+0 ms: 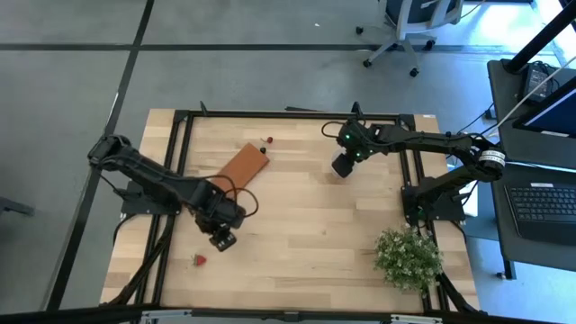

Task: Pick and placing Produce into tupperware
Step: Put the red strawberry into the transparent container

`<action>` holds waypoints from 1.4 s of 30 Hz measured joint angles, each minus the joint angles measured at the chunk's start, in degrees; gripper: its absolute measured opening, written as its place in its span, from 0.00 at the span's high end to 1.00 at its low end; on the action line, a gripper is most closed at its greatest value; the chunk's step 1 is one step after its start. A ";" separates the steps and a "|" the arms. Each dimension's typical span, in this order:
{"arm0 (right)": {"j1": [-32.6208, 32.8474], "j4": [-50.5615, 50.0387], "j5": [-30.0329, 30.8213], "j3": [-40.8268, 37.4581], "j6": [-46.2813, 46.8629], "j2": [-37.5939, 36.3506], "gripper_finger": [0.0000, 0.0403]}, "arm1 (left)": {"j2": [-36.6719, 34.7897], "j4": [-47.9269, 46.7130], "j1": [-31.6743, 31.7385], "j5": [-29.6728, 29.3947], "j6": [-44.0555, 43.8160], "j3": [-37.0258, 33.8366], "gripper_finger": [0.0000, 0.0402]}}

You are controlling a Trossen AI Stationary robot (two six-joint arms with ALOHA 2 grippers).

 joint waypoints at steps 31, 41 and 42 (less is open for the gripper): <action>0.00 7.31 0.02 0.04 0.09 -0.02 0.54 | 18.67 1.57 -12.31 5.88 3.67 0.04 0.52; 0.00 7.27 0.02 0.04 1.46 -0.02 0.54 | 22.80 4.21 -12.60 7.75 5.99 0.04 0.52; 0.00 7.27 0.02 0.04 1.46 -0.02 0.54 | 23.14 4.25 -12.68 7.97 5.97 0.04 0.52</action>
